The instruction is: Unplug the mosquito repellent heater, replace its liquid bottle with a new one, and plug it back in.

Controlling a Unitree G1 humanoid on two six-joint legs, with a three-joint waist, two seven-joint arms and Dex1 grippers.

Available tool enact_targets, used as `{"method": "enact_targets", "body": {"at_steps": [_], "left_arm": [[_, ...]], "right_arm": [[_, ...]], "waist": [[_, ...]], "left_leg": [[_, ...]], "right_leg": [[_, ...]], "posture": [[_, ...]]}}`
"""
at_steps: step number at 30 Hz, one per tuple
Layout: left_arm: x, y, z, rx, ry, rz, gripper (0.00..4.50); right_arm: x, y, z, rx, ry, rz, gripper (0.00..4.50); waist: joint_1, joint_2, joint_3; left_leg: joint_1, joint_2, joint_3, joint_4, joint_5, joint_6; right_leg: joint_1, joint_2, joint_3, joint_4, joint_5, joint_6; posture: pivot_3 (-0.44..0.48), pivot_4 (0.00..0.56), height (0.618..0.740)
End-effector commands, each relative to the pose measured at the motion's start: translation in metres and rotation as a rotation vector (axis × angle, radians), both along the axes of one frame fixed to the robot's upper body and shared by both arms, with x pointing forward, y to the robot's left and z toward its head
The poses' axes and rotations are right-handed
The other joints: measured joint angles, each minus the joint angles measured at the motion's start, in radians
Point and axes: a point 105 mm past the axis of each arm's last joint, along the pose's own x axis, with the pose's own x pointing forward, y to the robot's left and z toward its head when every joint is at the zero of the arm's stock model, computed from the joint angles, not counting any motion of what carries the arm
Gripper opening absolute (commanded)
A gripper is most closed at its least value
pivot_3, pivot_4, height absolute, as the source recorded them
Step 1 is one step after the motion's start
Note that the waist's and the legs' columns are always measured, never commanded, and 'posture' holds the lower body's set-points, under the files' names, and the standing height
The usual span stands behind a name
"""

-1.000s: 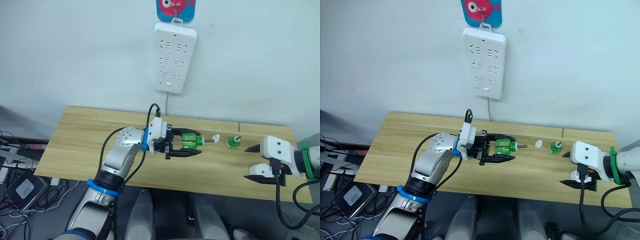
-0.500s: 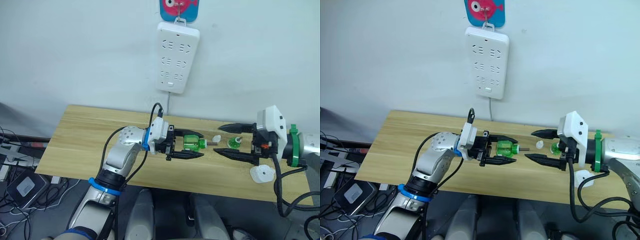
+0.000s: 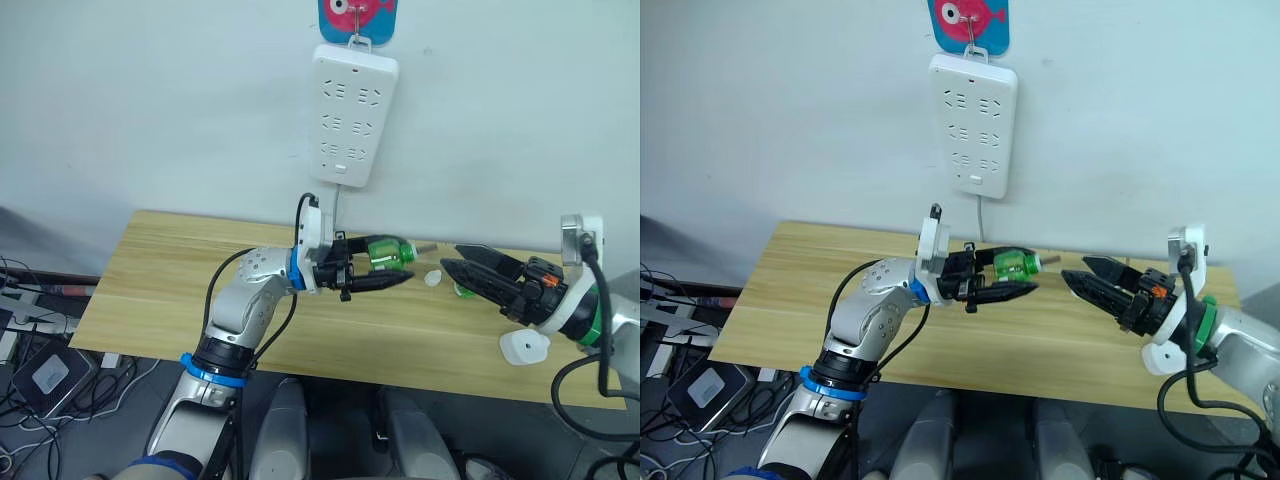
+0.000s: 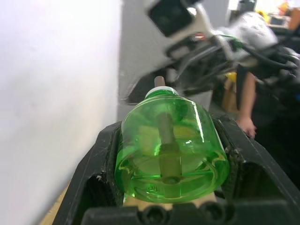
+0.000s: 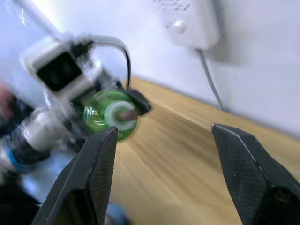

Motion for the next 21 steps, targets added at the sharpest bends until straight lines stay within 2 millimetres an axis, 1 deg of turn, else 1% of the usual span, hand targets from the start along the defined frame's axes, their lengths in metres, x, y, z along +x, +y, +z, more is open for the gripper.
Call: {"method": "enact_targets", "body": {"at_steps": [1, 3, 5, 7, 12, 17, 18, 19, 21], "left_arm": [[-0.002, -0.009, 0.020, -0.074, -0.030, 0.032, 2.28], [-0.003, -0.015, 0.023, -0.095, -0.033, 0.046, 2.28], [-0.006, -0.020, 0.025, -0.103, -0.061, 0.043, 2.28], [-0.010, -0.023, 0.028, -0.107, -0.091, 0.035, 2.28], [-0.010, -0.023, 0.028, -0.109, -0.119, 0.043, 2.28], [-0.010, -0.024, 0.025, -0.104, -0.124, 0.038, 2.28], [-0.010, -0.024, 0.025, -0.104, -0.125, 0.038, 2.28], [-0.010, -0.025, 0.025, -0.104, -0.127, 0.038, 2.28], [-0.009, -0.025, 0.025, -0.103, -0.129, 0.041, 2.28]], "right_arm": [[0.000, 0.014, 0.021, 0.175, 0.026, -0.049, 3.31], [0.007, 0.023, 0.025, 0.233, 0.051, -0.084, 3.31], [0.011, 0.034, 0.023, 0.236, 0.069, -0.106, 3.31], [0.015, 0.040, 0.020, 0.248, 0.086, -0.141, 3.31], [0.016, 0.047, 0.023, 0.304, 0.111, -0.190, 3.31], [0.015, 0.049, 0.026, 0.317, 0.114, -0.203, 3.31], [0.014, 0.050, 0.026, 0.316, 0.115, -0.202, 2.94], [0.014, 0.050, 0.027, 0.317, 0.116, -0.200, 2.75], [0.012, 0.050, 0.027, 0.319, 0.118, -0.194, 2.11]], "waist": [[-0.006, 0.000, 0.000], [-0.008, 0.000, 0.000], [-0.008, 0.000, 0.000], [-0.006, 0.000, 0.000], [-0.002, 0.000, 0.000], [-0.002, 0.000, 0.000], [-0.002, 0.000, 0.000], [-0.002, 0.000, 0.000], [-0.002, 0.000, 0.000]], "left_leg": [[0.000, 0.000, 0.000, 0.000, 0.000, 0.000], [0.000, 0.000, 0.001, 0.000, 0.000, 0.000], [0.000, 0.000, 0.001, 0.000, 0.001, 0.001], [0.000, 0.000, 0.000, 0.000, 0.001, 0.001], [0.000, 0.000, 0.000, -0.002, 0.001, 0.001], [0.000, 0.000, 0.000, -0.002, 0.001, 0.001], [0.000, 0.000, 0.000, -0.002, 0.001, 0.001], [0.000, 0.000, 0.000, -0.002, 0.001, 0.001], [0.000, 0.000, 0.000, -0.002, 0.001, 0.001]], "right_leg": [[0.000, 0.000, 0.001, 0.000, 0.000, 0.001], [-0.001, 0.000, 0.001, 0.000, 0.000, 0.001], [-0.001, 0.001, 0.001, 0.000, 0.000, 0.001], [-0.001, 0.001, 0.001, 0.000, 0.000, 0.001], [-0.001, 0.001, 0.001, -0.001, -0.001, 0.001], [-0.001, 0.001, 0.001, -0.001, -0.001, 0.001], [-0.001, 0.001, 0.001, -0.001, -0.001, 0.001], [-0.001, 0.001, 0.001, -0.001, -0.001, 0.001], [-0.002, 0.001, 0.000, -0.001, -0.001, 0.001]], "posture": [[0.165, 0.309, 0.740], [0.165, 0.309, 0.740], [0.168, 0.308, 0.740], [0.168, 0.308, 0.740], [0.169, 0.306, 0.740], [0.159, 0.306, 0.740], [0.159, 0.306, 0.740], [0.159, 0.306, 0.740], [0.157, 0.307, 0.740]]}}
